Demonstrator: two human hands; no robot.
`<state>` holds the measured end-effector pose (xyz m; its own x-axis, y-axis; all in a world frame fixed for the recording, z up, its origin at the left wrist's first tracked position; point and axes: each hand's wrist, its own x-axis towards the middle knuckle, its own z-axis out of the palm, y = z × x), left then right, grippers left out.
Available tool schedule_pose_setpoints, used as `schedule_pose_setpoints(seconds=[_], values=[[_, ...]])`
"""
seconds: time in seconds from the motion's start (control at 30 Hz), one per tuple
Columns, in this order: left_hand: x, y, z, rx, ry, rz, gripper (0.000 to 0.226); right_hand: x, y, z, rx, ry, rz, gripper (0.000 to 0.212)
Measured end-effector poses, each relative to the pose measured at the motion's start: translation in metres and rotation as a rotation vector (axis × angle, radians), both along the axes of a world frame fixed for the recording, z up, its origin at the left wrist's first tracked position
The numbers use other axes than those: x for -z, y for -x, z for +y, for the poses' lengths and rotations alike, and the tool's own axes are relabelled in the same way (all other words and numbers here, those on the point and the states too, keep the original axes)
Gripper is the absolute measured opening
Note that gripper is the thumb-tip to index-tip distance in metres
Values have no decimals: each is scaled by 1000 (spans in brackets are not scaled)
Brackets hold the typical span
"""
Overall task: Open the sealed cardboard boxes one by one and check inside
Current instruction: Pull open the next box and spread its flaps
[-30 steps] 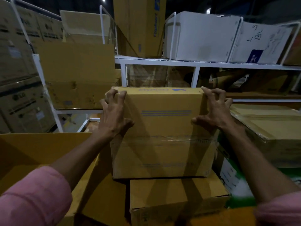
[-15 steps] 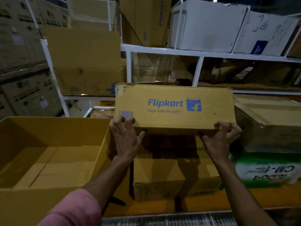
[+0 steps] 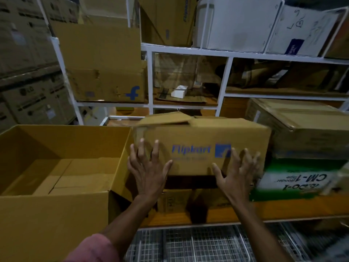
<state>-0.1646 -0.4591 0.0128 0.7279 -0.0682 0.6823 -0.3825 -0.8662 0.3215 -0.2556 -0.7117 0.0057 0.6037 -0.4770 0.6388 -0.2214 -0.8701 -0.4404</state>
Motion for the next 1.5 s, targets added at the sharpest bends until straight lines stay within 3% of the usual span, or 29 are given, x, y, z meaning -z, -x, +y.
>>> schedule_pose_setpoints(seconds=[0.2,0.33,0.53,0.67,0.73,0.8,0.87,0.93,1.03,1.1,1.23,1.37,1.5], values=[[3,11,-2,29,-291,4,96,-9,-7,18,-94,150,78,82],[10,10,-8,65,-346,128,90,-8,-13,26,-130,193,262,73],[3,4,-9,91,-377,208,78,-18,-18,28,-109,226,421,70],[-2,0,-6,80,-350,207,75,-30,-32,43,-206,222,493,73],[-5,6,-2,100,-343,74,63,-43,-44,57,-329,91,498,75],[-4,12,-2,284,-334,-99,43,-63,-52,66,-520,-251,446,64],[-7,14,-2,500,-353,-155,30,-80,-59,72,-733,-603,390,64],[-12,6,-3,521,-373,-185,28,-88,-66,74,-857,-679,415,64],[-34,-16,1,360,-340,-135,38,-79,-89,78,-775,-407,571,64],[-51,-36,8,237,-393,-2,46,-68,-98,78,-635,-169,660,67],[-62,-72,28,81,-433,328,66,-56,-102,76,-530,88,700,60],[-44,-86,41,160,-343,629,73,-55,-118,69,-500,160,763,61],[-41,-85,36,169,-365,640,69,-54,-134,64,-490,162,779,65]])
